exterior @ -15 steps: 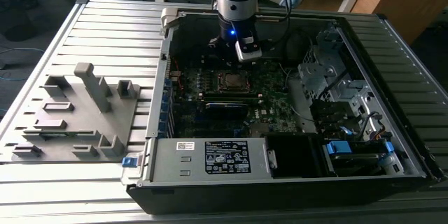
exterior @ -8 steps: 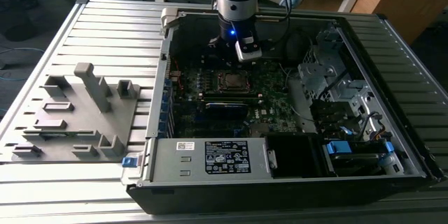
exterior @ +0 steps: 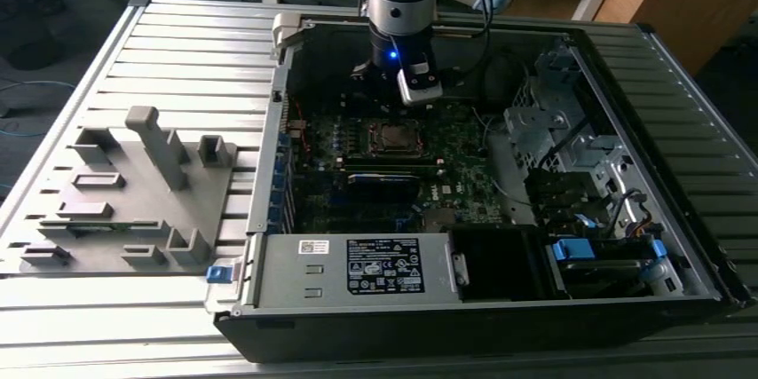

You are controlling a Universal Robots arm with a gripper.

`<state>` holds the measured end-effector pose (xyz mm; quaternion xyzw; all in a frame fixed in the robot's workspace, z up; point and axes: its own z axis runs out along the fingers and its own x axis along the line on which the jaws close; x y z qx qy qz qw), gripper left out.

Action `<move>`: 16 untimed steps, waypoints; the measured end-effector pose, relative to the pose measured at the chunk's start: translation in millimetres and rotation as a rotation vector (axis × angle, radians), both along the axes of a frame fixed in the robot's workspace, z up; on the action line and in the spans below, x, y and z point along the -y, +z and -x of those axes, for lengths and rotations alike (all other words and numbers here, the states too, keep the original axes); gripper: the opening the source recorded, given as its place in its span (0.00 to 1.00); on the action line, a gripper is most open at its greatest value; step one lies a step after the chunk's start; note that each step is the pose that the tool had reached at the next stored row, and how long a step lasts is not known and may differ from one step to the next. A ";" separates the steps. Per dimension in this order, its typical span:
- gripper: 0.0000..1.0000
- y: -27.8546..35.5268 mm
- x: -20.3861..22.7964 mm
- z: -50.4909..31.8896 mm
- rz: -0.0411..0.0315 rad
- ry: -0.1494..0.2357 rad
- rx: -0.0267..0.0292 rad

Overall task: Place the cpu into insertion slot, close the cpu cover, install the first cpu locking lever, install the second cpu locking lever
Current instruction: 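Install the first cpu locking lever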

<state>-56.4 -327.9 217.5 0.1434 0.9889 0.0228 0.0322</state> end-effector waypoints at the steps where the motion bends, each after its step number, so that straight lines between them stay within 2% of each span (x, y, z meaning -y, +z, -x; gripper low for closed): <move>1: 0.11 0.0 0.0 0.0 0.0000 0.000 -0.0002; 4: 0.11 -0.1 0.0 -0.5 0.0000 0.000 -0.0007; 10: 0.11 -0.7 0.0 -6.4 0.0028 0.006 -0.0042; 14: 0.11 -1.3 0.0 -7.6 0.0054 0.037 -0.0061; 16: 0.11 -1.5 0.0 -7.7 0.0092 0.059 -0.0061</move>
